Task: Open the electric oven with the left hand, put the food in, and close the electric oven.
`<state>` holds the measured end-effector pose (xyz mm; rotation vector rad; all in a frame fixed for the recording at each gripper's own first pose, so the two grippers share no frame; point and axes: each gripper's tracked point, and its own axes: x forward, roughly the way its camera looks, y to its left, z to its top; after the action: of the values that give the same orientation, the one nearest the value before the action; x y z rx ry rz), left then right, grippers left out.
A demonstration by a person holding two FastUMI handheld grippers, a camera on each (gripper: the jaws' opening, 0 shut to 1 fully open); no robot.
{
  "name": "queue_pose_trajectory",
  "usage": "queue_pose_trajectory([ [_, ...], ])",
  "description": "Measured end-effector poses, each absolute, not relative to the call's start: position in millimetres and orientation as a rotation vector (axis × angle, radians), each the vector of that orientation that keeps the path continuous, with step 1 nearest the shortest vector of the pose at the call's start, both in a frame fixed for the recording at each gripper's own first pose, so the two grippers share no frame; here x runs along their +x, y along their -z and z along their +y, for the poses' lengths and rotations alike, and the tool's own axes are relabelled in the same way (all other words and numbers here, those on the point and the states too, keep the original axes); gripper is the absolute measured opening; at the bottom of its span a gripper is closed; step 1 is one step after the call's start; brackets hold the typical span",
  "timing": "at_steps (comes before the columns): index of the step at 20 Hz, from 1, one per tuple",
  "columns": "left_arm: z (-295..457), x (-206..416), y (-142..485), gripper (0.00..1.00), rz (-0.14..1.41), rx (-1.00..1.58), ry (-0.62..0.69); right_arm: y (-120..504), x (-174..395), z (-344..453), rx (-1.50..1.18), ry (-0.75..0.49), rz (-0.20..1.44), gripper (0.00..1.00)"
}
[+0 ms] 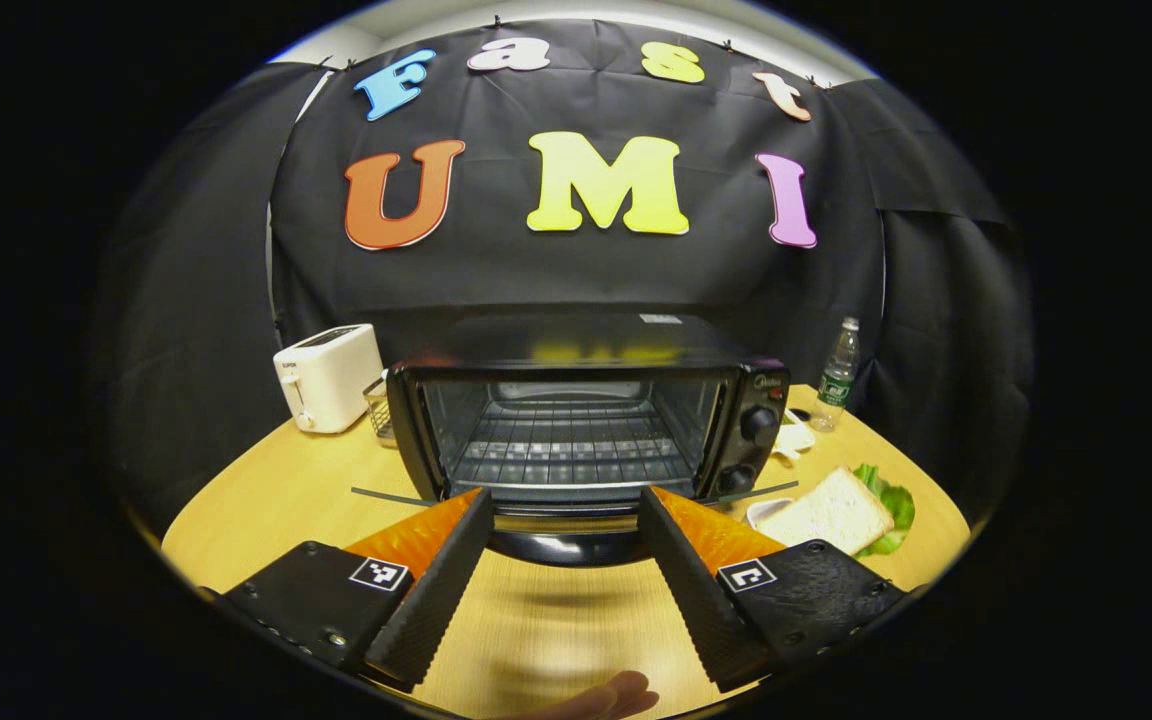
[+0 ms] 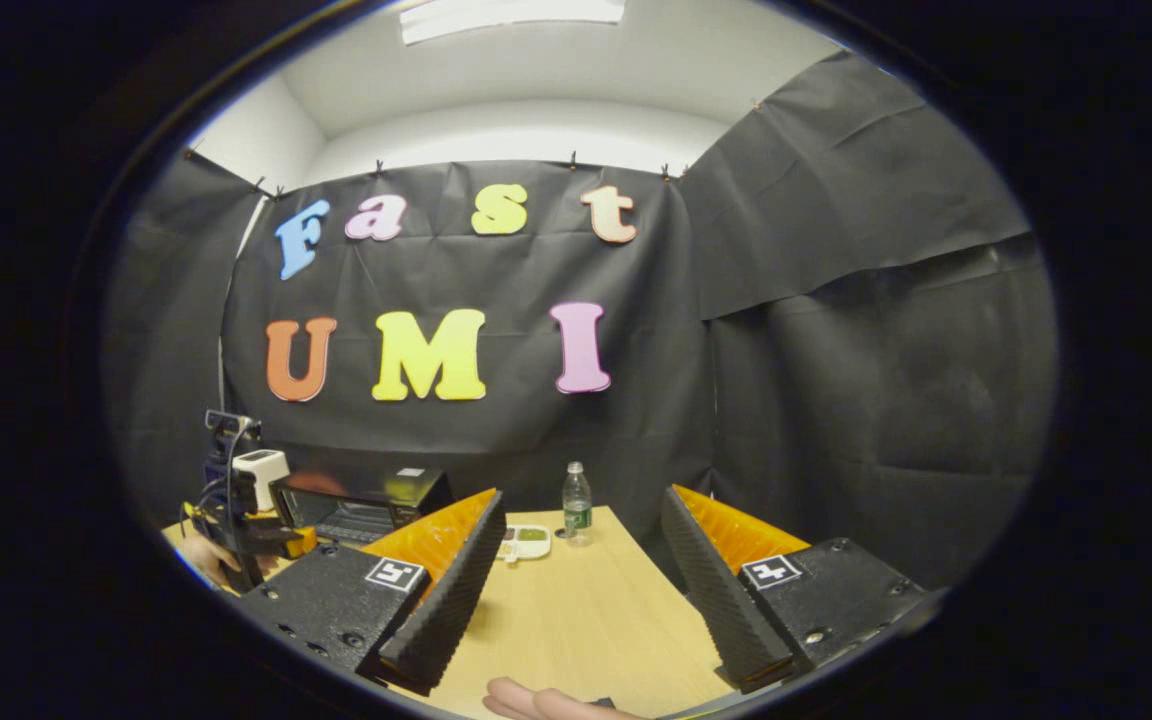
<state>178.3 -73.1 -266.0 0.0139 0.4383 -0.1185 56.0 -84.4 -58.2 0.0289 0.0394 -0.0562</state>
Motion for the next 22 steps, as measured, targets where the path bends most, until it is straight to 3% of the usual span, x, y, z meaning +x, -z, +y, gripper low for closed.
queue_pose_trajectory([
  [9, -76, 135, 320, 0.95, 0.454, 0.042, 0.113, 71, 52, -83, 0.051, 0.050, 0.068, 0.96],
  [14, -78, 120, 360, 0.93, 0.567, 0.019, 0.118, 75, 49, -82, 0.047, 0.054, 0.073, 0.96],
  [16, -79, 119, 360, 0.94, 0.565, 0.014, 0.117, 76, 49, -83, 0.046, 0.057, 0.075, 1.00],
  [19, -78, 120, 356, 0.94, 0.550, 0.019, 0.119, 79, 51, -84, 0.049, 0.063, 0.085, 0.96],
  [20, -78, 119, 347, 0.93, 0.522, 0.013, 0.125, 80, 53, -84, 0.046, 0.065, 0.088, 1.00],
  [22, -80, 118, 320, 0.93, 0.440, -0.012, 0.148, 82, 62, -84, 0.036, 0.070, 0.097, 0.96],
])
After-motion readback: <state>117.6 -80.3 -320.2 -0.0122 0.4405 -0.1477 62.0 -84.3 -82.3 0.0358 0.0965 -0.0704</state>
